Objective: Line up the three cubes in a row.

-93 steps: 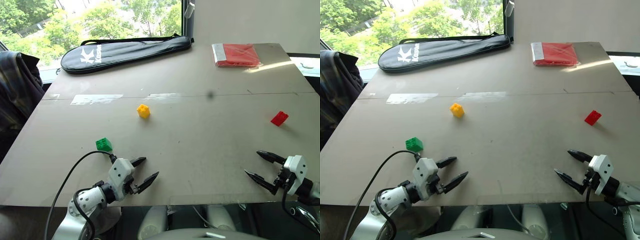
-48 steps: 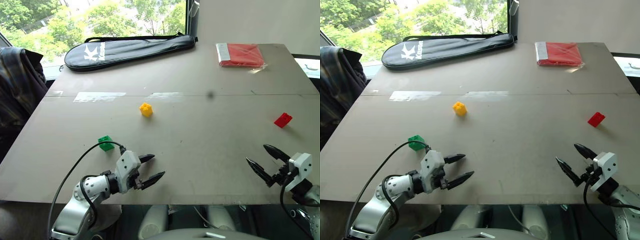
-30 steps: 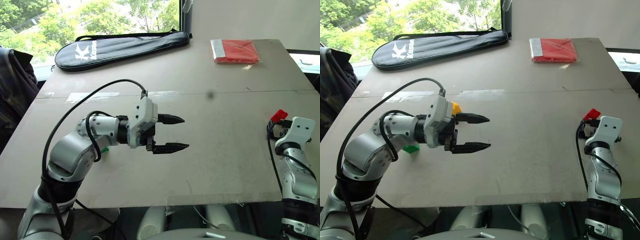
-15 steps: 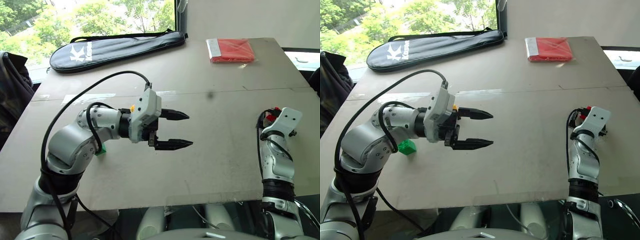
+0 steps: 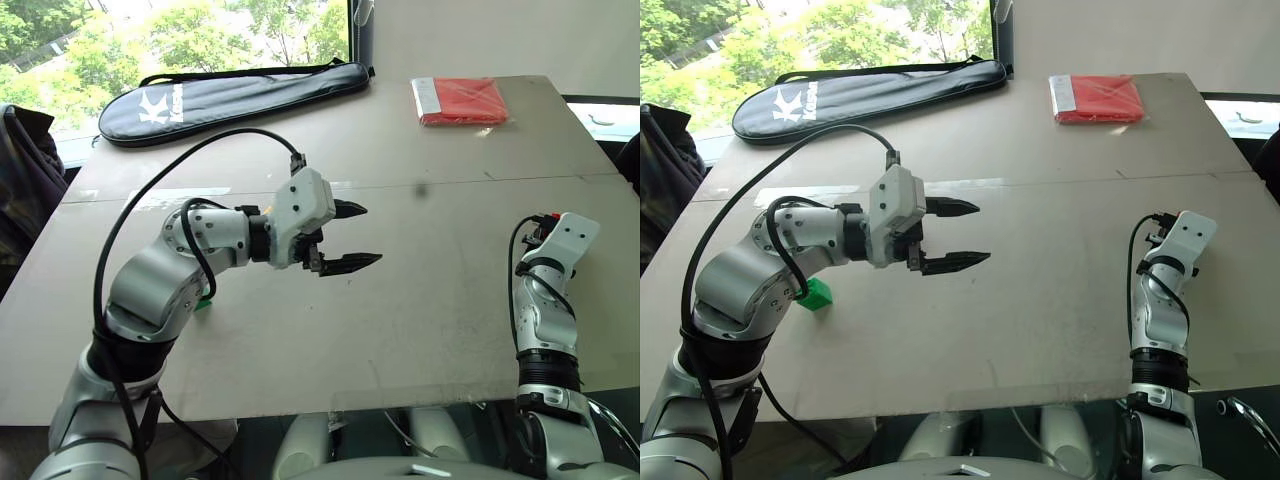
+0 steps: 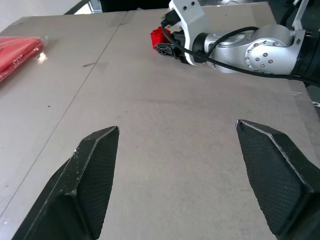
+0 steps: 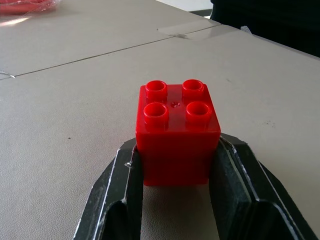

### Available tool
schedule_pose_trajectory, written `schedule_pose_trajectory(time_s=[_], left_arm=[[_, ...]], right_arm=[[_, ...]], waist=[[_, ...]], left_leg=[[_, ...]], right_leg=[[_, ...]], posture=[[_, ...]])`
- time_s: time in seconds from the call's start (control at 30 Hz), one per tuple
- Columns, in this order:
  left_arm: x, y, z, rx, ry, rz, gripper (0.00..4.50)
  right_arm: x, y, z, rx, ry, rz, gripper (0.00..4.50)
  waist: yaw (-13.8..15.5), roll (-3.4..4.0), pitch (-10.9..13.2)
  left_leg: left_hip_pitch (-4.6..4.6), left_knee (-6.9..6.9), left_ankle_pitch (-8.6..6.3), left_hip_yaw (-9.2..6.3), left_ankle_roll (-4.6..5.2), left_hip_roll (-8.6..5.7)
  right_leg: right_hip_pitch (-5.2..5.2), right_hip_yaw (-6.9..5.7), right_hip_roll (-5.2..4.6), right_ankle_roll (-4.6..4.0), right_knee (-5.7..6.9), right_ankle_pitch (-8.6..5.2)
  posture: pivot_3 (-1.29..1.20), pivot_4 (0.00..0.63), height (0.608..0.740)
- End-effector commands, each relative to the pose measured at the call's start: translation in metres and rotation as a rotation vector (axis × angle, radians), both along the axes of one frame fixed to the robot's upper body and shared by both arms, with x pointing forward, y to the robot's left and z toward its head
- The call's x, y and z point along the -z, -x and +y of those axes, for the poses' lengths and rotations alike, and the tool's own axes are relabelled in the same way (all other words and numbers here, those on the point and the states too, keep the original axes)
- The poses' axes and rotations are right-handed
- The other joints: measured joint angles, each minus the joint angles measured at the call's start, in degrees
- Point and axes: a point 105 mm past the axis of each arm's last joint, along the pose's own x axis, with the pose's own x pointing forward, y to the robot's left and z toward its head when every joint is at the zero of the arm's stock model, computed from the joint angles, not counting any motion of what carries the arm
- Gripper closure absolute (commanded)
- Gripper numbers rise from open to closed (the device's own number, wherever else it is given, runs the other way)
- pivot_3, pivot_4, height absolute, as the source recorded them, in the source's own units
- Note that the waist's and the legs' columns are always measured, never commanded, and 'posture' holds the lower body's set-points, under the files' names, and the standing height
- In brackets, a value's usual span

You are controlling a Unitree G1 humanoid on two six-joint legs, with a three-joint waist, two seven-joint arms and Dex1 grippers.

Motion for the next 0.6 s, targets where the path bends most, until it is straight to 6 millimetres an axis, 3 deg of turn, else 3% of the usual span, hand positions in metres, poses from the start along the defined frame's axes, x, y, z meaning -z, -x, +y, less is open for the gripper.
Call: schedule_pose_trajectory(time_s=[0.03,0.13,0.23,0.4,0.53,0.6], left_arm=[[-0.006,0.001,-0.002,-0.004,0.003,-0.047,0.68],[-0.004,0.003,0.0,-0.003,-0.002,-0.044,0.68],[-0.001,0.007,0.003,0.012,0.0,-0.028,0.68],[0.019,0.02,0.015,0.035,0.001,0.071,0.68],[0.031,0.024,0.019,0.043,-0.026,0.082,0.68],[0.035,0.024,0.021,0.04,-0.021,0.085,0.68]], right_arm=[[-0.003,0.001,0.0,-0.014,0.012,-0.014,3.22],[-0.01,0.0,0.008,-0.103,0.058,-0.03,3.22],[-0.019,-0.001,0.029,-0.326,0.053,-0.085,3.22],[-0.021,0.022,0.08,-0.983,0.086,-0.105,3.22],[-0.006,0.043,0.099,-1.363,0.174,0.0,3.22],[0.002,0.058,0.11,-1.637,0.248,0.054,3.22]], waist=[[0.0,0.0,0.0],[0.0,0.0,0.0],[0.0,0.0,0.0],[-0.1,0.01,0.0],[0.0,-0.12,0.1],[0.0,-0.16,0.1]], left_leg=[[0.01,0.0,0.0,0.0,0.0,0.0],[0.01,0.0,0.0,0.0,0.0,0.01],[0.0,0.0,0.0,0.01,0.01,0.02],[0.04,0.0,-0.12,0.06,0.21,0.08],[0.05,0.08,-0.17,0.08,0.3,0.08],[0.07,0.12,-0.17,0.08,0.3,0.09]], right_leg=[[0.0,0.01,0.0,0.0,0.0,0.0],[0.0,0.01,0.02,0.0,0.01,0.0],[-0.01,0.03,0.04,0.0,0.0,0.0],[-0.01,0.12,0.09,0.0,-0.01,0.0],[0.0,0.13,0.1,0.01,0.01,0.0],[0.04,0.11,0.13,0.01,0.01,0.0]], posture=[[0.0,0.15,0.74],[0.0,0.15,0.74],[0.0,0.15,0.74],[0.0,0.15,0.74],[0.0,0.15,0.74],[0.0,0.15,0.74]])
